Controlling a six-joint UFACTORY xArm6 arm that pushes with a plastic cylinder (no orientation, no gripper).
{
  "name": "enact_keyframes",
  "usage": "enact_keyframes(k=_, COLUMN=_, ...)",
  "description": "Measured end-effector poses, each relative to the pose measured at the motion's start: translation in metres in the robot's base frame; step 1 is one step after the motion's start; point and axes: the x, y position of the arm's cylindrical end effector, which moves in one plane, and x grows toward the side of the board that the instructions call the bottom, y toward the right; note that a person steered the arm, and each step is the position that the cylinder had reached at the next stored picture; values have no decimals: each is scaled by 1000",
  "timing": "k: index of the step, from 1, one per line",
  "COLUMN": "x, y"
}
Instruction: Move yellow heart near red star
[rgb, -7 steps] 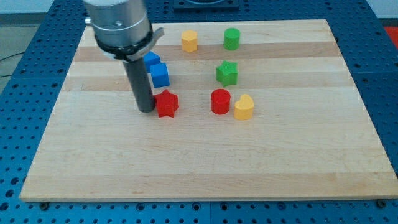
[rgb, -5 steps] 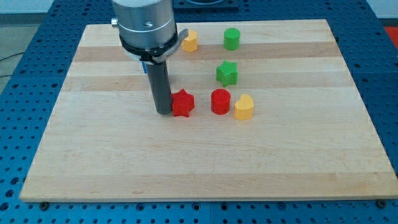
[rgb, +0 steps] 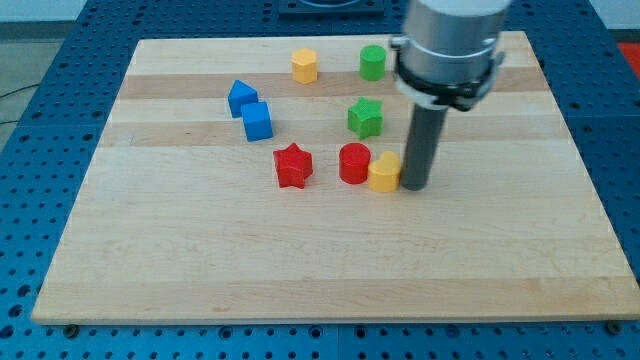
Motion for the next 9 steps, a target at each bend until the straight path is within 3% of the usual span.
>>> enact_keyframes(k=2, x=-27, y=13)
enact_keyframes(k=3, x=-43, y=-15)
enact_keyframes(k=4, x=-17, y=-41)
enact_keyframes(k=5, x=38, y=-41)
enact_keyframes(k=7, x=81, y=0)
enact_keyframes(k=8, x=82, y=-49)
enact_keyframes(k=9, x=74, y=-148)
